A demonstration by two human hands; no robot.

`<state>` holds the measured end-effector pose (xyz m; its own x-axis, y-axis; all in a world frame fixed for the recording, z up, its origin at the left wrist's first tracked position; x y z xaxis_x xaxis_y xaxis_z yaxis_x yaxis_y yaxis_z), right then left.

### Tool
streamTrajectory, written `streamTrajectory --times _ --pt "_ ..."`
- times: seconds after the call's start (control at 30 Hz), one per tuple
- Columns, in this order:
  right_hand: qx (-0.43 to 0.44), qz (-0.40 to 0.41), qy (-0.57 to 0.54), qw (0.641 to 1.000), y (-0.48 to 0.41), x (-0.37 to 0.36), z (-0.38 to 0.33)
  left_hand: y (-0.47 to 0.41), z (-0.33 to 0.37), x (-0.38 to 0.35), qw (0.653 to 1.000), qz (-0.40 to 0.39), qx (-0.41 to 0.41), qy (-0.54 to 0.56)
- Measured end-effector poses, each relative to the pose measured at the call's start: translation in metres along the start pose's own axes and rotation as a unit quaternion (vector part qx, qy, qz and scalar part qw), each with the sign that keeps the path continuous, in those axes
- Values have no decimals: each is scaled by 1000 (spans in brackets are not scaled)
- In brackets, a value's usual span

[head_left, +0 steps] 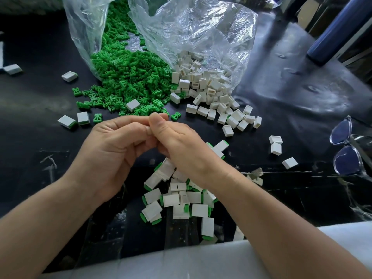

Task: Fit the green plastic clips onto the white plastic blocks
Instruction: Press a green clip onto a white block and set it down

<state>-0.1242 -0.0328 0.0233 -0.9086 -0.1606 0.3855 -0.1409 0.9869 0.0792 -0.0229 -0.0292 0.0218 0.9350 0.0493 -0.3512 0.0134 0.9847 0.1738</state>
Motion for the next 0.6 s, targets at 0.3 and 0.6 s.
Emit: streamTrajectory --times 0.3,0.6 --pt "-56 -85 -106 989 -4 9 3 -1 -1 0 999 -18 -3 -28" --pt "-28 104 8 994 -19 44 9 0 0 3 998 11 1 -62"
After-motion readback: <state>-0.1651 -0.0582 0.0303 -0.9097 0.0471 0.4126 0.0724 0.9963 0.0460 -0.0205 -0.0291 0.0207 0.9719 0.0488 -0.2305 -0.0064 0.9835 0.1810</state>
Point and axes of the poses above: each hand's wrist, its own y-axis away from the middle knuckle, its own x-axis out of the back of the hand, z = x × y, the point moved 5 cm from there along -y, towards the middle knuckle, and after that the axes turned 10 degrees about z, right-handed, at the moved point
